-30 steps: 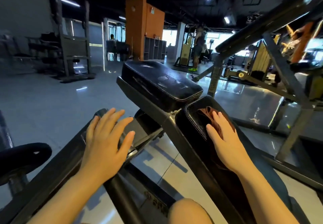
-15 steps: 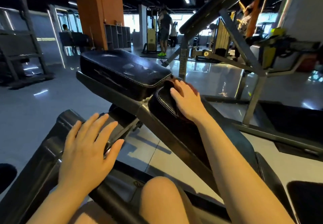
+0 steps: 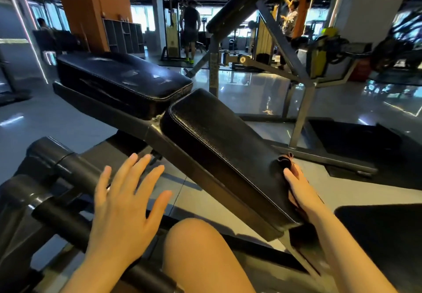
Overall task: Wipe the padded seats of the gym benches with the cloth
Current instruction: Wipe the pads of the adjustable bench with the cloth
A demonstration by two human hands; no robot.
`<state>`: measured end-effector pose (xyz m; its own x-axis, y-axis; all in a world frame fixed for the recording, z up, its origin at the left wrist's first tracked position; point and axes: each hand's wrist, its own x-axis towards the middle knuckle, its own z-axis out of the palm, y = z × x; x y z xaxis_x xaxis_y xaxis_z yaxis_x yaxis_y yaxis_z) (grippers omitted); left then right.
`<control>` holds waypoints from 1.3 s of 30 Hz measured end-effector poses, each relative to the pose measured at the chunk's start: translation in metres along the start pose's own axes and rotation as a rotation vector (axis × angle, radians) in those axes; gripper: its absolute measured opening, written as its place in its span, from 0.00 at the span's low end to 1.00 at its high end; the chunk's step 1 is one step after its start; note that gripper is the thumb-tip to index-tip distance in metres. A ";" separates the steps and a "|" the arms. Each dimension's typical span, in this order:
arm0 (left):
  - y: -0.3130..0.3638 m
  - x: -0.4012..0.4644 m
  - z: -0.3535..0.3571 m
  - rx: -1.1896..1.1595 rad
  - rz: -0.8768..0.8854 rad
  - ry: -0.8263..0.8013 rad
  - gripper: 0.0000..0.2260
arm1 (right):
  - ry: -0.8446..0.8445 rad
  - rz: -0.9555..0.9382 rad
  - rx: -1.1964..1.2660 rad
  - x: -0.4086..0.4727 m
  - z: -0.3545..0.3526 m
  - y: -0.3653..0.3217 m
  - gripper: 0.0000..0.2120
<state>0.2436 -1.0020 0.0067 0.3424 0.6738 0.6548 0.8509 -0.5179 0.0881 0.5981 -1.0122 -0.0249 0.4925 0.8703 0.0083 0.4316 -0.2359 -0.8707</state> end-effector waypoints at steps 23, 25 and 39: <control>0.002 0.005 -0.017 -0.535 -0.379 0.223 0.25 | -0.530 -0.506 0.577 -0.063 0.097 -0.210 0.10; 0.001 0.010 -0.029 -0.690 -0.407 0.303 0.19 | -0.676 -0.302 0.804 -0.080 0.100 -0.211 0.11; -0.040 0.021 -0.078 -0.855 -0.432 0.174 0.12 | -0.535 -0.562 0.344 -0.087 0.137 -0.207 0.24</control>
<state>0.1855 -1.0080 0.0757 -0.0534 0.8438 0.5340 0.2897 -0.4987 0.8169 0.3624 -0.9803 0.0877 -0.1873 0.9266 0.3261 0.2091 0.3620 -0.9084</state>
